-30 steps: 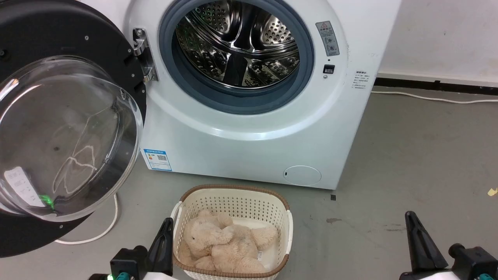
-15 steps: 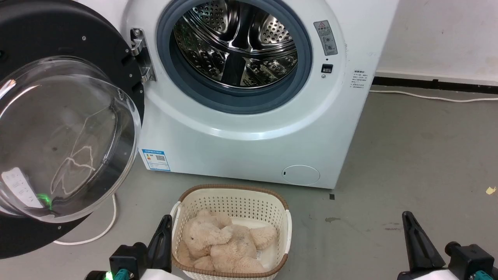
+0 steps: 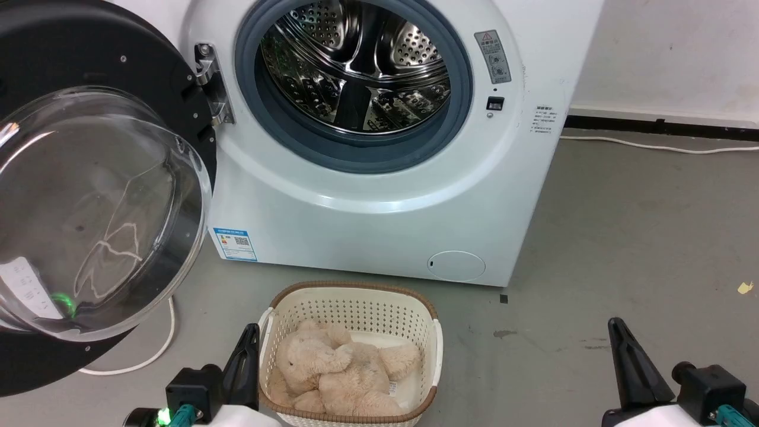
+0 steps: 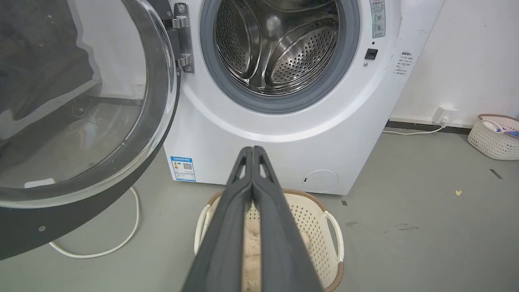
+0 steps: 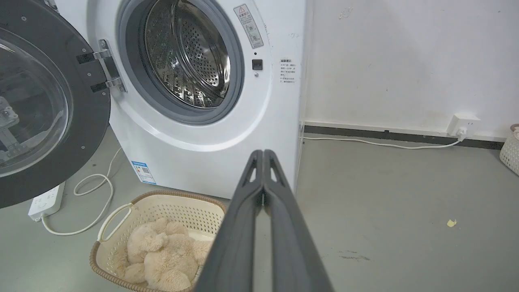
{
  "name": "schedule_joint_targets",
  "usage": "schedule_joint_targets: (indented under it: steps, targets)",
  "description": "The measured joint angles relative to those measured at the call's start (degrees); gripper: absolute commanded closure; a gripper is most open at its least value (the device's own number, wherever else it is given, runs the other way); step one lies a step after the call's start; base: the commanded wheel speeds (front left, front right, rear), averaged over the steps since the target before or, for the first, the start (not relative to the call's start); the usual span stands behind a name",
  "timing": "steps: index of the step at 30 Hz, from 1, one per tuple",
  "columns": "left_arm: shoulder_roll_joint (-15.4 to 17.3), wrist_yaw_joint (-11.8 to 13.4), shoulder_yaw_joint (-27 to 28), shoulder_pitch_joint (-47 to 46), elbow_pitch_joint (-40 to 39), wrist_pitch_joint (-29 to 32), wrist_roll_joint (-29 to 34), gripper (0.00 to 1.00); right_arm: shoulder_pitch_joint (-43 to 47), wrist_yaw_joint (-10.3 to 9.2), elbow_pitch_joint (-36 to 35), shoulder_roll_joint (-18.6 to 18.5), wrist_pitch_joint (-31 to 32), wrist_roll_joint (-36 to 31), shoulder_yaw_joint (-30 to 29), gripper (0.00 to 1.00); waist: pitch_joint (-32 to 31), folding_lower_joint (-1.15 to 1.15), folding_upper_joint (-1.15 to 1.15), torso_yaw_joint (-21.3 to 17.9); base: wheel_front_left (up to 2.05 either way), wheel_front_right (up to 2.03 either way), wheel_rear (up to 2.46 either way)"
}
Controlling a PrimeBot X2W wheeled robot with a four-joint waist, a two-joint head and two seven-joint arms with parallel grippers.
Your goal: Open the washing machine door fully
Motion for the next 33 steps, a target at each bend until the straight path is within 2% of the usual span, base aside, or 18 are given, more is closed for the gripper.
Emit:
schedule_joint_targets:
  steps: [33]
  targets:
    - [-2.44, -2.31, 4.25, -0.62, -1.85, 3.56, 5.14, 1.0, -1.37, 0.0, -0.23, 0.0, 3.36, -2.08, 0.73, 1.0, 0.23, 0.0, 0.0, -0.81, 0.0, 0.0, 0.0]
